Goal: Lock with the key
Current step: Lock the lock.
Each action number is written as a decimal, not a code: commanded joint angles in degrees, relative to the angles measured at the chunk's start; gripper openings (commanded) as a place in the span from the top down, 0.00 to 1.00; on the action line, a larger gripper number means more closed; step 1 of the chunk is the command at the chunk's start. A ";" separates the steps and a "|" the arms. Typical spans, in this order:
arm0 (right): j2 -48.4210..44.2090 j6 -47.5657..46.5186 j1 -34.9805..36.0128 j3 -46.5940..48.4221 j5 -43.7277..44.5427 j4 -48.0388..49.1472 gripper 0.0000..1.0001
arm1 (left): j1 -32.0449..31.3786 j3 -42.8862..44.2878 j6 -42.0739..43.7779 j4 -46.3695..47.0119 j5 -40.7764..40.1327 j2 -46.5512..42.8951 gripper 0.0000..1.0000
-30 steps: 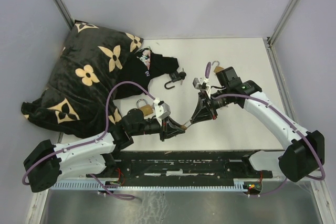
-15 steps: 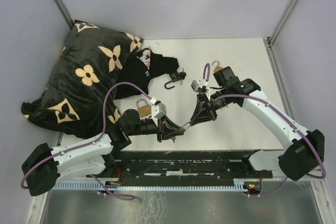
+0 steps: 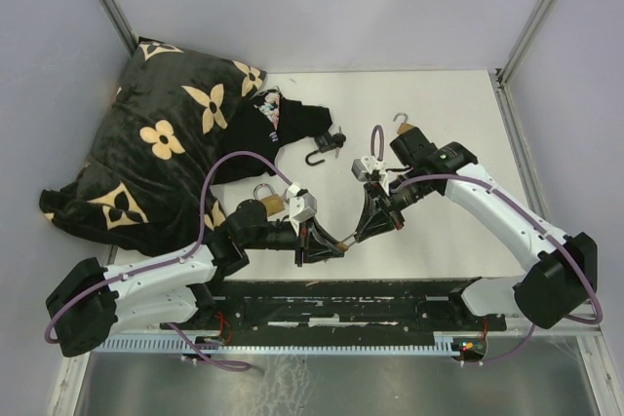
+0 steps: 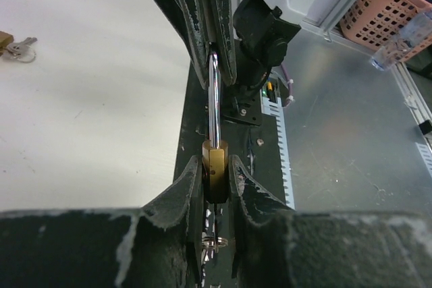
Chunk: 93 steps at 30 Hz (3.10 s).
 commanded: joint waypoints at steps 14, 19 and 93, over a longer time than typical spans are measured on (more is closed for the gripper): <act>4.64 11.45 5.72 -1.59 5.87 13.41 0.98 | -0.06 11.64 1.48 13.08 -11.63 -3.89 0.97; 3.94 9.77 4.08 -0.41 4.97 11.15 0.98 | -0.03 9.33 1.77 9.42 -13.00 -5.73 0.97; 9.40 -8.99 -1.54 9.62 10.23 -11.60 0.97 | -0.78 20.81 2.45 -21.93 -0.60 17.92 0.48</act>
